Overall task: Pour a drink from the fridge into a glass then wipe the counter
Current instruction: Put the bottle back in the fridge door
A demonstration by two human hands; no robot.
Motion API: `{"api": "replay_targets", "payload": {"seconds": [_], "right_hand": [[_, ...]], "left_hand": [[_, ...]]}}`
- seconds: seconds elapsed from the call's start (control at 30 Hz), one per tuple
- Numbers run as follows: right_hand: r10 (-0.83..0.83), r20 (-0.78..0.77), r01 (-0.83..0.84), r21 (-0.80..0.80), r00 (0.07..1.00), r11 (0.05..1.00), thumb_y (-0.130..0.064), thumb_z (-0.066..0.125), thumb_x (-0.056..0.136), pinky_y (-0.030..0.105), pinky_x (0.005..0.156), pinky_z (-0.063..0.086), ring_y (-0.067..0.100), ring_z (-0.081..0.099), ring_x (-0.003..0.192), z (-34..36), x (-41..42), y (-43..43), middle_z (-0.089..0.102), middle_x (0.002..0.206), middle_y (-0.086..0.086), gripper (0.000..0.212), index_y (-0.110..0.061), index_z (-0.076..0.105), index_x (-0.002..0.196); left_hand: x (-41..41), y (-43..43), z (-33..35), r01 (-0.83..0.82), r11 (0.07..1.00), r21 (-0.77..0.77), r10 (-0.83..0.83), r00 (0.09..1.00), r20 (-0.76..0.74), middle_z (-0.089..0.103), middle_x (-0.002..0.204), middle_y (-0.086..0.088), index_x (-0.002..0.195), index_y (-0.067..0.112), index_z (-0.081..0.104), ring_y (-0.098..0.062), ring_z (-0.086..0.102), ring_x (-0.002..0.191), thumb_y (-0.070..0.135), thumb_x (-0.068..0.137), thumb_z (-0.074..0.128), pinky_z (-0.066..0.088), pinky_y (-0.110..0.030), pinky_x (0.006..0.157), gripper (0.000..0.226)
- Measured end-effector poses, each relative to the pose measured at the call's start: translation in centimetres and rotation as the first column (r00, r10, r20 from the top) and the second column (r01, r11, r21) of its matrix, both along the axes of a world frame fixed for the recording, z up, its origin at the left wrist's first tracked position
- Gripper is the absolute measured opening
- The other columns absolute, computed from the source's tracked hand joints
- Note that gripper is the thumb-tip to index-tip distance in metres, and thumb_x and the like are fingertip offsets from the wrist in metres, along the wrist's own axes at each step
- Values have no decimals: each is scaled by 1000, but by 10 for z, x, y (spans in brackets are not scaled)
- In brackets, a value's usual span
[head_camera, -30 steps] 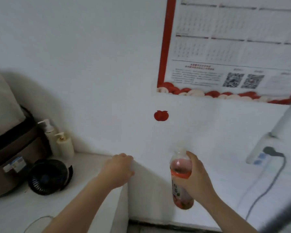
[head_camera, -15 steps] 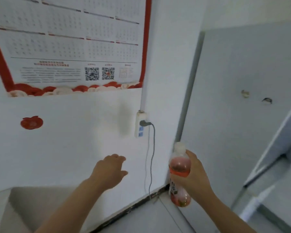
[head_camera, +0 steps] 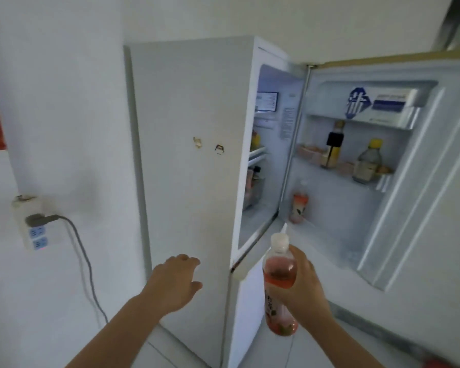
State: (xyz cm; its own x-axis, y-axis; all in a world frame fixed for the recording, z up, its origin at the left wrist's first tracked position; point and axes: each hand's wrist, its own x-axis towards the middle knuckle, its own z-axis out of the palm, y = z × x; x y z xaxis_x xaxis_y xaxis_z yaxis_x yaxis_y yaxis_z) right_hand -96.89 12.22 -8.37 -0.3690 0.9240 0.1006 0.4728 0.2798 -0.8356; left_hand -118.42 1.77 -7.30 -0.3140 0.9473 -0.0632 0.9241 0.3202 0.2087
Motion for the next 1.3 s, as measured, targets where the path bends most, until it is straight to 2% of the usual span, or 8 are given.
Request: {"api": "replay_targets", "payload": {"seconds": [0.33,0.53,0.73,0.87,1.03,1.1,1.2,1.3], "right_hand": [[-298,-22,298,16,954,954,-22,80,68,42,89,49,18,52,99,-5,78,81,52,120,3,79,-33,34,131],[-393,-46,394,39,919,918,-22,80,67,44,91,50,21,52,104,2,77,145,49,125,4,81,-32,34,133],[-440,-91,448,92,893,889,-26,81,62,51,91,50,22,54,106,11,56,212,51,119,-1,78,-40,37,125],[-441,-86,449,140,893,883,-21,80,67,38,91,46,15,48,104,15,48,250,45,115,-9,77,-41,35,126],[-424,-50,425,195,904,884,-21,78,70,11,71,36,5,44,94,14,37,293,45,114,-12,74,-39,37,129],[-418,-45,418,201,907,886,-23,77,72,7,62,35,4,44,92,9,33,311,45,112,-13,69,-37,40,128],[-404,-24,399,219,915,890,-31,76,71,17,83,40,4,45,101,2,30,336,45,118,-13,68,-34,41,129],[-386,12,372,238,922,897,-39,74,71,27,92,45,7,49,104,-7,28,363,51,114,-14,63,-33,46,127]], "left_hand": [[71,143,-3,270,963,-4,-270,963,-20,47,137,0,137,20,39,-20,47,122,39,95,46,41,-33,99,48],[79,241,10,366,925,105,-369,929,17,40,147,1,142,24,34,-20,43,131,41,94,49,37,-32,108,54],[71,327,41,452,870,196,-466,885,26,51,134,-3,132,19,43,-21,54,116,32,94,51,46,-33,97,42],[73,376,55,473,843,256,-494,869,23,51,134,-7,132,14,45,-27,53,117,24,93,51,46,-37,95,41],[73,425,66,460,803,379,-507,861,29,37,146,-3,143,16,29,-24,42,128,25,92,54,39,-35,101,58],[72,444,69,448,776,445,-505,863,11,36,146,-4,144,16,26,-24,40,130,26,91,55,37,-34,103,61],[75,468,73,441,734,516,-505,863,-20,35,147,-4,145,16,23,-22,37,132,29,90,56,35,-33,107,66],[76,491,73,464,694,551,-508,857,-82,29,152,-5,148,17,20,-22,31,138,31,89,58,30,-35,111,72]]}}
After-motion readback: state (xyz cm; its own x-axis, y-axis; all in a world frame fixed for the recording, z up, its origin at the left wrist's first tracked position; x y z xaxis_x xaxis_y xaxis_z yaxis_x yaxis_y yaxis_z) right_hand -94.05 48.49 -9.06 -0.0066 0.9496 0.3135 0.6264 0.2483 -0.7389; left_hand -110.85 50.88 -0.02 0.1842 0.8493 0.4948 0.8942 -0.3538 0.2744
